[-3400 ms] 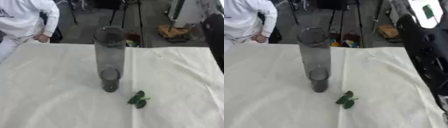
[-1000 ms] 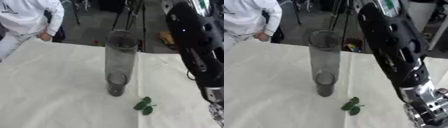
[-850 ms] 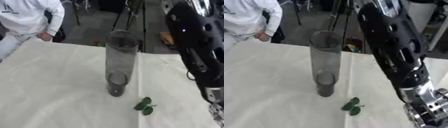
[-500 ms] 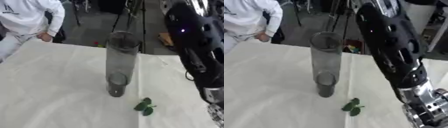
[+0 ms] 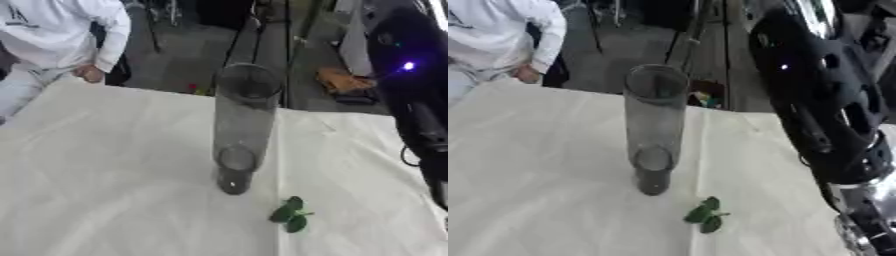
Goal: Arrange flowers into the vase.
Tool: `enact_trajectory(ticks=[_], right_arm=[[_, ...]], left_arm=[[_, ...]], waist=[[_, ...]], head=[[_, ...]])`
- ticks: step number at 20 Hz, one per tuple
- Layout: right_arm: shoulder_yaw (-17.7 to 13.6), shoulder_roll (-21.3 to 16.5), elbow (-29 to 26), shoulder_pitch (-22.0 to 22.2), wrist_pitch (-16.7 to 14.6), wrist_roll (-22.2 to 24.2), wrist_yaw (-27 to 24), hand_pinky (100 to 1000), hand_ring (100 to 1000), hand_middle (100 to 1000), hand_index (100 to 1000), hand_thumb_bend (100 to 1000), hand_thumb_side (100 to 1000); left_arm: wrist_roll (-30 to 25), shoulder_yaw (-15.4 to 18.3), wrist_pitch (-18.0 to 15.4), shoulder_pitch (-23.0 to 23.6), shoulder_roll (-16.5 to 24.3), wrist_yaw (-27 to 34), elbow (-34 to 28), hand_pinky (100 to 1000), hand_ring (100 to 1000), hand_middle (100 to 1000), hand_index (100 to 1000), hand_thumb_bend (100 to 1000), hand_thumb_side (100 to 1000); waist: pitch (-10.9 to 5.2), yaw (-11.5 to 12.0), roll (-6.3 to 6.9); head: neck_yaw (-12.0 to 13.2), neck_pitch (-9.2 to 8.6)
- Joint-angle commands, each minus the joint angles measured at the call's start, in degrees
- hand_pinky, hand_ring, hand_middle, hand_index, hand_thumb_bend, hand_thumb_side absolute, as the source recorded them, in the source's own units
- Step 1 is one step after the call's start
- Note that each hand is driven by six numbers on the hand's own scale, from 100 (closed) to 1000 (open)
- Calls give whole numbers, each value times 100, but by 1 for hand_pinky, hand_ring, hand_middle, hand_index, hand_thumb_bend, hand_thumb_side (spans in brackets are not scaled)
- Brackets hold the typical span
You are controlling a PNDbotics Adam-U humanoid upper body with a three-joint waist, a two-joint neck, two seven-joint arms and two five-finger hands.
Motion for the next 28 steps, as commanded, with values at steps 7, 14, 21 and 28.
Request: enact_trajectory(ticks=[7, 14, 21, 28], right_arm=[[-46, -173, -217, -26, 17, -141, -300, 100, 100, 100, 100, 229, 422], [-63, -193, -284, -96, -2, -139, -493, 100, 100, 100, 100, 225, 421], [-77, -158, -340, -191, 3, -185, -666, 100, 100, 100, 100, 222, 422], [-70, -112, -387, -248, -50, -114, -764, 100, 100, 100, 100, 217, 420]], left_arm=[[-2, 15, -17, -134, 95, 52, -94, 782, 948, 904, 963, 100, 1000], [-10, 11, -19, -159, 104, 62, -94, 783, 948, 904, 963, 100, 1000], [-30, -6, -11, -185, 93, 85, -94, 783, 948, 904, 963, 100, 1000], [-62, -27, -22, -257, 40, 128, -94, 784, 947, 904, 963, 100, 1000]], waist=[[-102, 24, 3], [-120, 30, -21], [-168, 64, -42], [-176, 198, -61]], head=[[74, -54], [70, -69], [61, -98], [-70, -214]])
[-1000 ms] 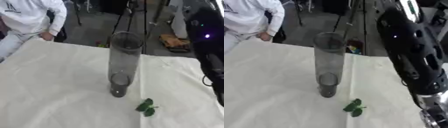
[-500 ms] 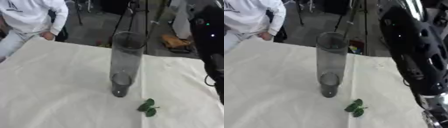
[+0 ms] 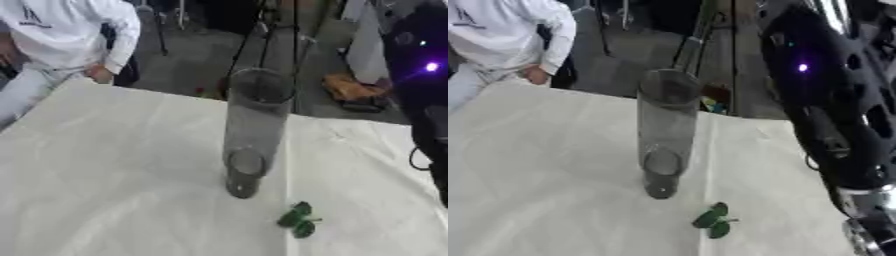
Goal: Arrange flowers into the vase.
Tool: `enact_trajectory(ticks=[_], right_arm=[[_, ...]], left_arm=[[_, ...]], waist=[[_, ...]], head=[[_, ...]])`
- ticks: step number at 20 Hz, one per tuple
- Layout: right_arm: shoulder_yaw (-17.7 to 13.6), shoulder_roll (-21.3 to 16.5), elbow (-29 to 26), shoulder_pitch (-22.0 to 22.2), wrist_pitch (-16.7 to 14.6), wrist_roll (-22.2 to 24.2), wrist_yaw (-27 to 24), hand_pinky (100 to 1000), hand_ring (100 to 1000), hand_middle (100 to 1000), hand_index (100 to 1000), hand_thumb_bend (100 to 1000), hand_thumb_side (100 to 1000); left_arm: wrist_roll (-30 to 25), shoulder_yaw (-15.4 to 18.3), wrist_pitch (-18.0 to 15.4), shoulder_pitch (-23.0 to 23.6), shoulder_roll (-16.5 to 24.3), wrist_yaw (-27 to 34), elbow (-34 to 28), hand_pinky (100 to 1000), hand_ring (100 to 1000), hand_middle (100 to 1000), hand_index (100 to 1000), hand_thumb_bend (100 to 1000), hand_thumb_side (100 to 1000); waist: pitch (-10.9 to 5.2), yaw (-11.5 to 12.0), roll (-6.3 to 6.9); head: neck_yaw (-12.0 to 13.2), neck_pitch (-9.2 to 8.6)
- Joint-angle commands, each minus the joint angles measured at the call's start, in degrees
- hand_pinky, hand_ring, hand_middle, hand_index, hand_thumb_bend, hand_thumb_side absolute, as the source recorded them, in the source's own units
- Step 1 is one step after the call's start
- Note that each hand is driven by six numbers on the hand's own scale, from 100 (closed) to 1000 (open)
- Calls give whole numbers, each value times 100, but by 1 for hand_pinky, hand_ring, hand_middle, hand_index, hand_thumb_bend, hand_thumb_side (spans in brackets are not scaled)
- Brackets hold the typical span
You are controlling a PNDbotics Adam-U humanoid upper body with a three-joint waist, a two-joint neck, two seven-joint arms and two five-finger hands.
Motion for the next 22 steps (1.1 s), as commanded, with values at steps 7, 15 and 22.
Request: enact_trajectory(ticks=[7, 15, 22], right_arm=[[-81, -37, -92, -176, -38, 69, -117, 100, 100, 100, 100, 215, 423], [-74, 61, -86, -137, -30, 51, -173, 100, 100, 100, 100, 213, 427], [-92, 79, -82, -35, -23, 76, -233, 100, 100, 100, 100, 207, 432]], left_arm=[[-28, 17, -6, -114, 25, 47, -94, 784, 947, 903, 963, 100, 1000], [-24, 16, -4, -132, -10, 48, -94, 784, 947, 903, 962, 100, 1000], [1, 33, -12, -143, -52, 45, -94, 784, 947, 903, 962, 100, 1000]], waist=[[-89, 112, 37], [-48, 141, 45], [17, 175, 55]], head=[[-216, -167], [-247, -143], [-270, -182]])
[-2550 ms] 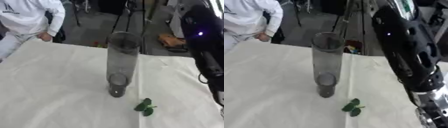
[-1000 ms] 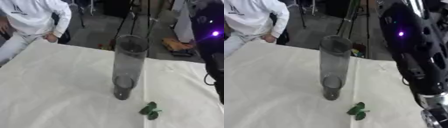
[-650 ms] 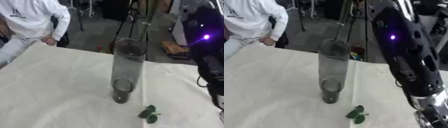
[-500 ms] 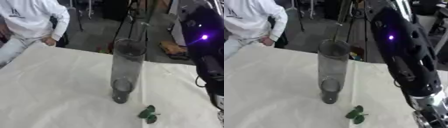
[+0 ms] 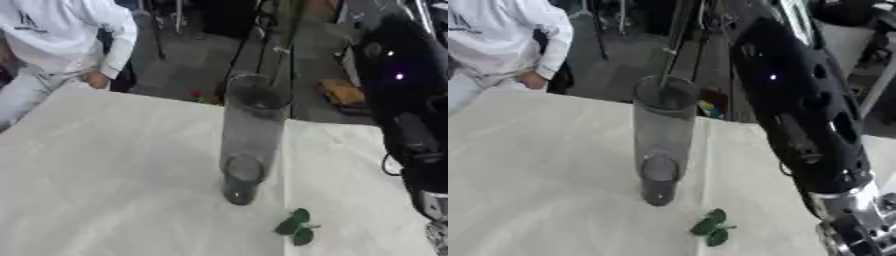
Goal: Arrange flowers into the vase.
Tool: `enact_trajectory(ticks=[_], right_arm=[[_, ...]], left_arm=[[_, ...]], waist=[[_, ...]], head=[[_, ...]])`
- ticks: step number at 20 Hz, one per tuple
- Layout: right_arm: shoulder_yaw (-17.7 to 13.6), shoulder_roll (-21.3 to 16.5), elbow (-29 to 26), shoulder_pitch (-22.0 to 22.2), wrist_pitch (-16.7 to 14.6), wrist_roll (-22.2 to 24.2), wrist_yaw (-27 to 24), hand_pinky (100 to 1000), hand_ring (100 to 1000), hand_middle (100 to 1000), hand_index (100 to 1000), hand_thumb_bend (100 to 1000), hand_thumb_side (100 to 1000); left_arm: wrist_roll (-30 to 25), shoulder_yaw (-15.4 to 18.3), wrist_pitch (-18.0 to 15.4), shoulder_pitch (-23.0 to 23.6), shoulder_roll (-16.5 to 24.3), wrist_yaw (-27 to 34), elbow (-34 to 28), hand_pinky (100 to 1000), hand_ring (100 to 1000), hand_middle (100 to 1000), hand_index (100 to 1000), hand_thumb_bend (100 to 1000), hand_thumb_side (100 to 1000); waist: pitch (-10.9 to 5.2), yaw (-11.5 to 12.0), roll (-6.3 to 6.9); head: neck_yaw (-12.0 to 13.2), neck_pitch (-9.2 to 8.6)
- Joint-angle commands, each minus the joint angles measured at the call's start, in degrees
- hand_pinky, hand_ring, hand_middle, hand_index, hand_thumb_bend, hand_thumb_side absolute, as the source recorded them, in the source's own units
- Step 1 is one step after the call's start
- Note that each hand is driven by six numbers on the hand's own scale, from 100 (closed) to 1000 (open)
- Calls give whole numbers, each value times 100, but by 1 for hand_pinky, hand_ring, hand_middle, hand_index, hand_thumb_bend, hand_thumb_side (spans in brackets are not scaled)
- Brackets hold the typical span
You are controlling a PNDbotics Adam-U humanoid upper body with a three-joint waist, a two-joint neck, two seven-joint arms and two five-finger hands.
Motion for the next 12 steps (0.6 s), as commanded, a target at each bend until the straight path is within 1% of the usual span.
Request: enact_trajectory(ticks=[1, 2, 8, 12], right_arm=[[-67, -54, -63, -85, -3, -3, -82, 100, 100, 100, 100, 125, 422], [-71, -42, -66, -73, -5, -5, -103, 100, 100, 100, 100, 206, 433], [-109, 1, -48, -7, -18, -23, -199, 100, 100, 100, 100, 202, 438], [-167, -3, 15, 24, -76, 78, -220, 100, 100, 100, 100, 201, 438]], left_arm=[[11, 34, -16, -107, 38, 23, -94, 784, 947, 903, 962, 100, 1000], [11, 34, -18, -115, 29, 24, -94, 784, 947, 903, 962, 100, 1000], [20, 42, -23, -136, -4, 22, -94, 785, 947, 903, 962, 100, 1000], [25, 46, -26, -148, -27, 19, -94, 785, 947, 903, 962, 100, 1000]], waist=[[-80, 13, 68], [-66, 19, 68], [11, 59, 64], [64, 69, 52]], head=[[-26, -83], [-31, -92], [-37, -116], [-27, -148]])
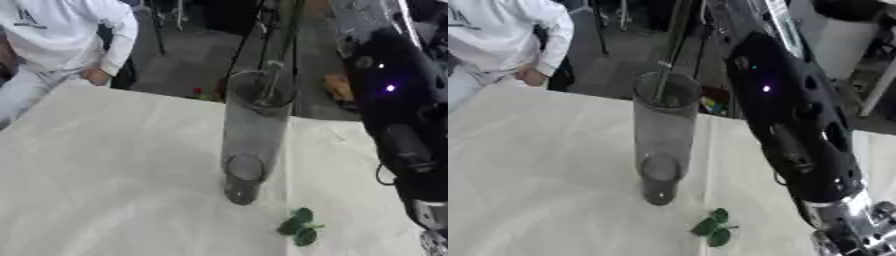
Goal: Arrange flowers into the vase.
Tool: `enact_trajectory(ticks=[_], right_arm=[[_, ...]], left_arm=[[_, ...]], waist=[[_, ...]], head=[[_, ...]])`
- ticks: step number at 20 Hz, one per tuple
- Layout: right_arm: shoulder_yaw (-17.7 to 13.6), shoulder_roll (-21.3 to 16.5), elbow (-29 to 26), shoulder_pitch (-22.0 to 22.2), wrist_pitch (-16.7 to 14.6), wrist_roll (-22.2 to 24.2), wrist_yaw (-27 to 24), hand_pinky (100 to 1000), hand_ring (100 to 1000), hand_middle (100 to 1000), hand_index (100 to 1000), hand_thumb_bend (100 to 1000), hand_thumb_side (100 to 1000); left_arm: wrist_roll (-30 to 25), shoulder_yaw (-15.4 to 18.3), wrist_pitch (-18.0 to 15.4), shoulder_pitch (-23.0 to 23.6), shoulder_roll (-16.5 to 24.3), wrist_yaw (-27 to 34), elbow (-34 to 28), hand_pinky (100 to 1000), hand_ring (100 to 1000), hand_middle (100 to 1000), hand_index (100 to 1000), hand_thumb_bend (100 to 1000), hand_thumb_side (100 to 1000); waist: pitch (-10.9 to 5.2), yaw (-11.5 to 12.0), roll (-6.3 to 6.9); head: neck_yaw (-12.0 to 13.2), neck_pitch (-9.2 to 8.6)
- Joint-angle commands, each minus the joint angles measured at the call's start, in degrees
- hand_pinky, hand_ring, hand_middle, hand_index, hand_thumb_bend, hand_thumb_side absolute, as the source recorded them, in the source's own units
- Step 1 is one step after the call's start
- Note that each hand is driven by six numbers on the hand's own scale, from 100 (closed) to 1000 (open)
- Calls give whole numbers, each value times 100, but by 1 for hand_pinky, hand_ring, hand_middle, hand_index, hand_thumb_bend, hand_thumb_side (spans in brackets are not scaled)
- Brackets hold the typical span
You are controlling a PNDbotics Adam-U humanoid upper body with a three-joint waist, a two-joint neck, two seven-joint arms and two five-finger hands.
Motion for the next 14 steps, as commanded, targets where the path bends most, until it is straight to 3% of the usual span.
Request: enact_trajectory(ticks=[1, 14], right_arm=[[-94, -76, 14, -70, -43, 89, -28, 100, 100, 100, 100, 200, 438], [-156, -30, 6, 10, -81, 260, -171, 100, 100, 100, 100, 196, 444]], left_arm=[[16, 47, -15, -107, 21, 17, -94, 785, 947, 903, 962, 100, 1000], [39, 62, -25, -153, -37, 18, -94, 786, 946, 903, 963, 100, 1000]], waist=[[-71, 16, 52], [90, 54, 57]], head=[[1, -107], [31, -125]])
